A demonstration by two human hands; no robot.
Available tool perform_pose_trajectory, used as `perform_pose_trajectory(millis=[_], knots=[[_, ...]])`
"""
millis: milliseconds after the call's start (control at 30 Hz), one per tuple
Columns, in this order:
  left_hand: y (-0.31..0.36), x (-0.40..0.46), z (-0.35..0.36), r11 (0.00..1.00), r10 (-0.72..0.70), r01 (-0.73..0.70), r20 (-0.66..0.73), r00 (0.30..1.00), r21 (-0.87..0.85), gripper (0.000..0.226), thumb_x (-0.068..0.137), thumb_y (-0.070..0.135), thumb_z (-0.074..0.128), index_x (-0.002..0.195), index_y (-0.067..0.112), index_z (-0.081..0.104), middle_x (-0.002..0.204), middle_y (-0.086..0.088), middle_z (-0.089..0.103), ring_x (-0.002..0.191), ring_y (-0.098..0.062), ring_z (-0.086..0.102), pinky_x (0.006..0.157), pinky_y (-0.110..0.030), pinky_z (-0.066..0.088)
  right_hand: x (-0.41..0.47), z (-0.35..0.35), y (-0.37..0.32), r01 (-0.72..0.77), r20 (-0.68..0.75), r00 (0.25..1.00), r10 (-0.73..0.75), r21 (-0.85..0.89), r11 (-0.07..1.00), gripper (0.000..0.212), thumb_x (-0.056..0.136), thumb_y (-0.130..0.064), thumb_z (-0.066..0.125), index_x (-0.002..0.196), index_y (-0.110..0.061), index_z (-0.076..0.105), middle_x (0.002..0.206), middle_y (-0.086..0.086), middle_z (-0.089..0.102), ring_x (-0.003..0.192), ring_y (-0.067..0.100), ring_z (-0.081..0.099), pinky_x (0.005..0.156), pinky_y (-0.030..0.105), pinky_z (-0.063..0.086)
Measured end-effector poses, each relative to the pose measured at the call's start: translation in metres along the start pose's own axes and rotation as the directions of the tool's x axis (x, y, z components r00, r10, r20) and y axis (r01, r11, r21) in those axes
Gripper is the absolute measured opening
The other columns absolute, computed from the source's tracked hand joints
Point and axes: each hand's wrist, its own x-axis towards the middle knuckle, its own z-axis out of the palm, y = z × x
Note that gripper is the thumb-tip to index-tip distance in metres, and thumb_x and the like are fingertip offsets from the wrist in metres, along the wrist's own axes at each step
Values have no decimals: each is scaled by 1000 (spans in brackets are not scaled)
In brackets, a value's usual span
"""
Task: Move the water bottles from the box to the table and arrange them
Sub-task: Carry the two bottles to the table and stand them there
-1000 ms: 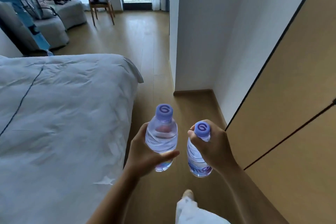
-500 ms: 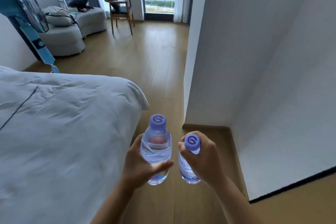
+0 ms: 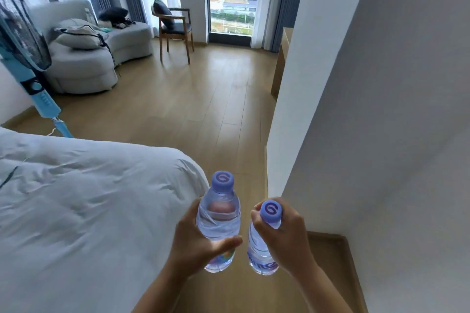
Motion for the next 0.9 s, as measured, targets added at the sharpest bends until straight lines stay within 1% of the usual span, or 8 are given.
perform_pose_trajectory(millis=[67, 167, 333, 467, 533, 667, 767, 900], knots=[[-6, 53, -12, 1000, 2, -2, 16, 1000, 7, 65, 41, 56, 83, 96, 28, 59, 96, 22, 68, 84, 1, 66, 77, -13, 50, 47, 17, 1, 15, -36, 999, -15, -1, 1000, 11, 77, -6, 72, 75, -9, 61, 66, 1, 63, 63, 12, 59, 59, 18, 49], [-13, 126, -24, 1000, 17, -17, 36, 999, 10, 67, 42, 56, 83, 98, 27, 59, 90, 12, 70, 84, -4, 66, 79, -24, 54, 112, 36, 3, 7, -77, 997, -7, -1, 1000, 11, 77, -4, 72, 76, -7, 62, 68, 4, 64, 65, 11, 59, 60, 10, 46], [-28, 225, -25, 1000, -14, 14, 29, 999, -20, 69, 41, 55, 84, 98, 24, 61, 90, 7, 72, 85, -11, 68, 79, -36, 57, 209, 57, 17, 5, -95, 995, -4, 9, 1000, 11, 78, -8, 71, 78, -9, 61, 70, 4, 65, 65, 14, 61, 63, 12, 48], [-43, 304, -13, 1000, -30, 30, 37, 999, -10, 71, 41, 59, 82, 100, 25, 60, 91, 7, 72, 86, -11, 68, 79, -33, 57, 289, 69, 44, 23, -94, 995, -24, -15, 1000, 13, 79, -10, 71, 77, -14, 59, 71, 4, 65, 65, 18, 62, 62, 18, 51], [-49, 351, -5, 998, -52, 52, 35, 998, -16, 74, 41, 60, 82, 102, 23, 60, 92, 7, 72, 87, -11, 69, 80, -35, 58, 336, 75, 61, 33, -86, 996, -33, -1, 999, 14, 79, -11, 71, 76, -16, 58, 70, 3, 65, 64, 18, 62, 62, 21, 52], [-54, 454, 18, 998, -47, 47, -2, 999, -39, 71, 41, 51, 85, 101, 21, 61, 92, 5, 73, 86, -12, 70, 80, -37, 57, 440, 80, 95, 72, -86, 994, -71, -1, 997, 14, 77, -17, 73, 77, -16, 59, 68, -2, 64, 62, 13, 61, 60, 12, 48], [-53, 523, 28, 997, -66, 63, -60, 996, -47, 66, 38, 50, 84, 95, 24, 63, 90, 11, 73, 81, -7, 69, 77, -30, 55, 512, 83, 111, 90, -78, 993, -89, 3, 996, 19, 77, -19, 73, 76, -27, 56, 67, -9, 62, 65, 10, 61, 60, 9, 48], [-61, 601, 34, 998, -63, 61, -94, 994, -32, 68, 37, 53, 81, 96, 24, 63, 87, 8, 73, 83, -6, 69, 78, -28, 54, 599, 90, 135, 80, -71, 994, -80, -10, 997, 15, 78, -13, 72, 75, -19, 59, 66, -2, 63, 67, 11, 59, 57, 18, 50]])
